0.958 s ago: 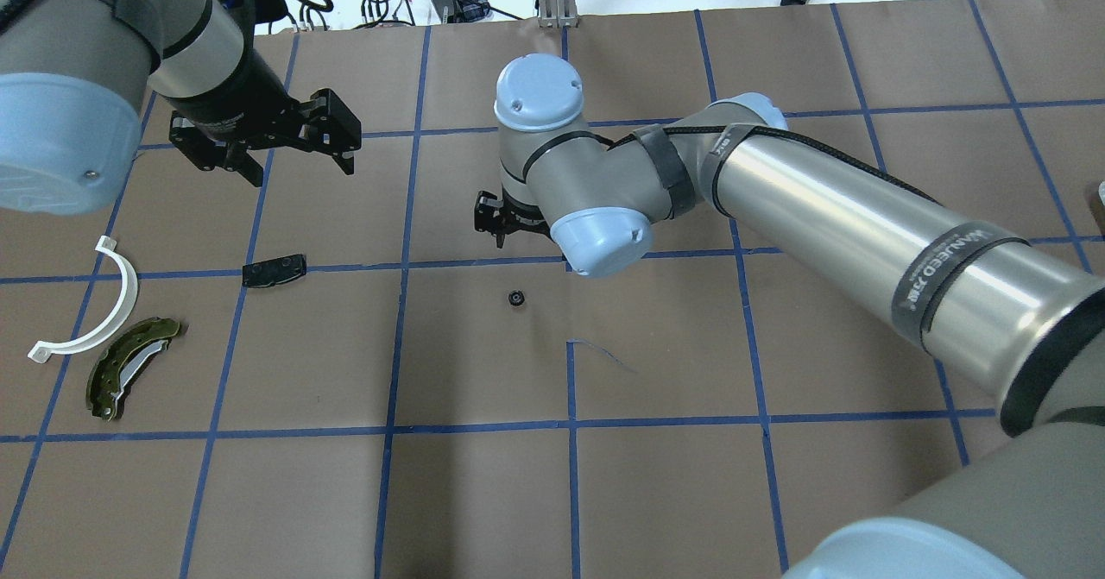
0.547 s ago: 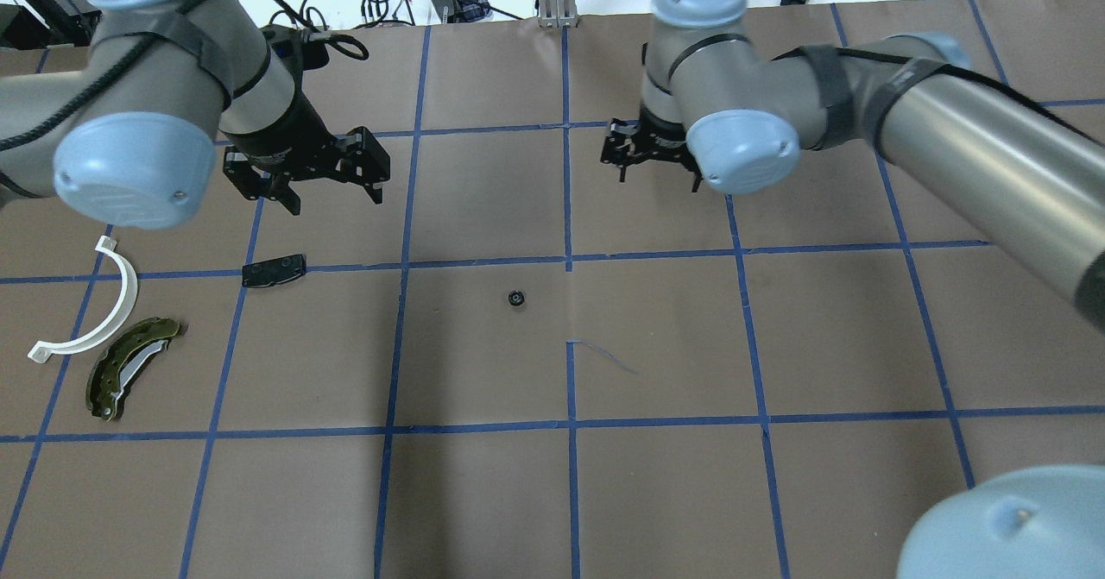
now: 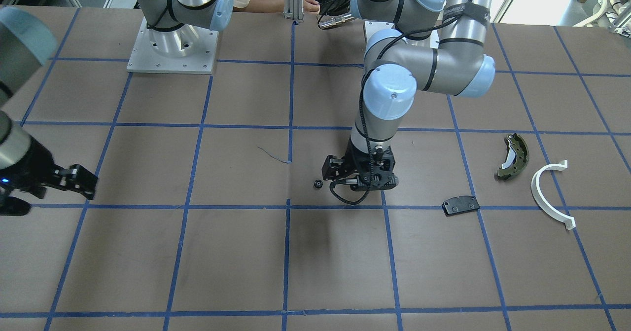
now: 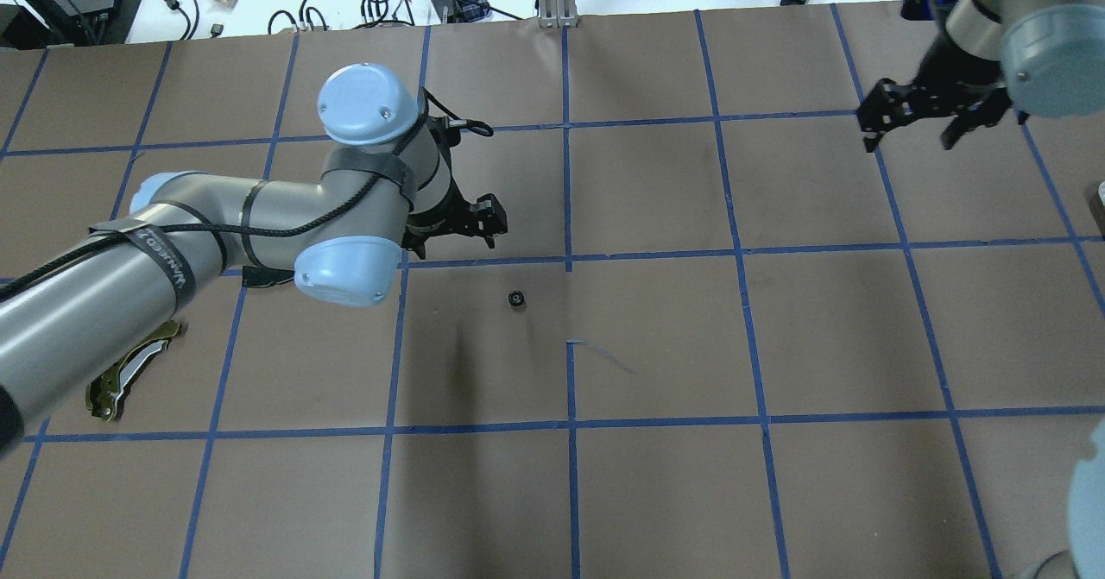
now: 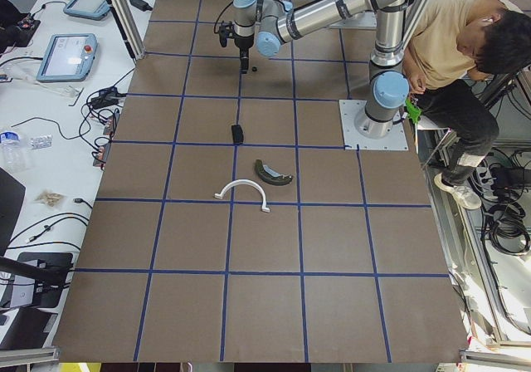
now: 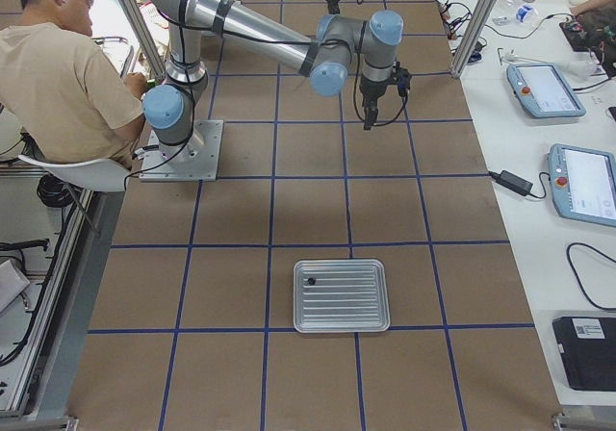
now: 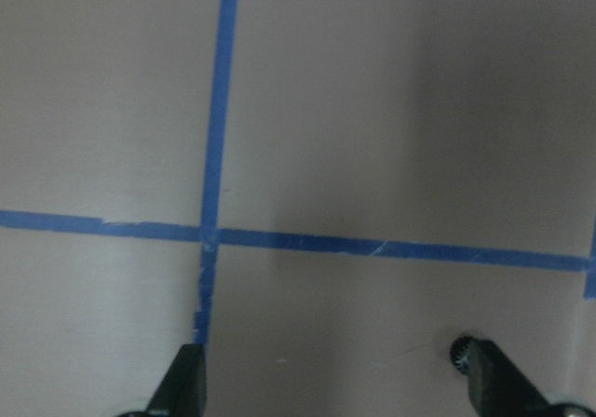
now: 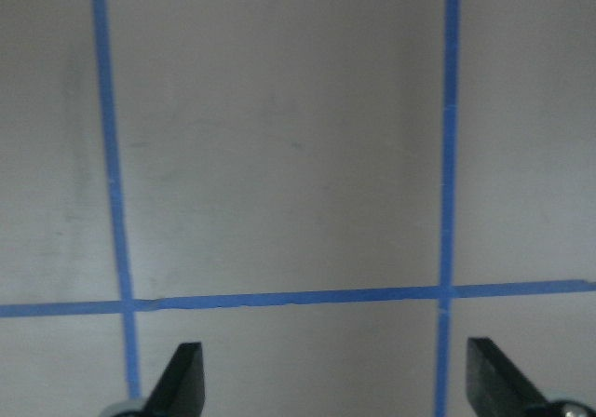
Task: Place bearing gear from tray to pile
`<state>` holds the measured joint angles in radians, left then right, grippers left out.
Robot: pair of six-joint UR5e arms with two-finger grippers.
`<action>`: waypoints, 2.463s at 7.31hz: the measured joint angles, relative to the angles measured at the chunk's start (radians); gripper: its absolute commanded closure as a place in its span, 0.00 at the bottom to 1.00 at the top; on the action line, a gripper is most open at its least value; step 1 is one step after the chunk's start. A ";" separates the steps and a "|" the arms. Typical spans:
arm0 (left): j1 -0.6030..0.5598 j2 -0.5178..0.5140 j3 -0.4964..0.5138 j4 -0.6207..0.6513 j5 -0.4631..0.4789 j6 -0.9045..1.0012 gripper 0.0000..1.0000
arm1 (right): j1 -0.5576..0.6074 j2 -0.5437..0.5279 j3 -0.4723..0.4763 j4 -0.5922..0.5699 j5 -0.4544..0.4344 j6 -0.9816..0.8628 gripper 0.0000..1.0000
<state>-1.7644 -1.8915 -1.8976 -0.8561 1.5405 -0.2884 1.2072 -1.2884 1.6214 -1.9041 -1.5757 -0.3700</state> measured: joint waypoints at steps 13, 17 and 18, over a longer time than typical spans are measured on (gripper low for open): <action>-0.076 -0.131 -0.004 0.074 0.002 0.002 1.00 | -0.582 0.266 -0.011 -0.302 -0.058 -0.417 0.06; 0.036 -0.093 0.053 0.014 0.006 0.106 1.00 | -0.583 0.290 0.023 -0.300 -0.148 -0.450 0.22; 0.107 -0.079 0.069 -0.023 0.005 0.161 1.00 | -0.583 0.294 0.028 -0.300 -0.162 -0.450 0.23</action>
<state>-1.6573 -1.9709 -1.8286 -0.8789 1.5459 -0.1278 0.6243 -0.9946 1.6491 -2.2044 -1.7380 -0.8203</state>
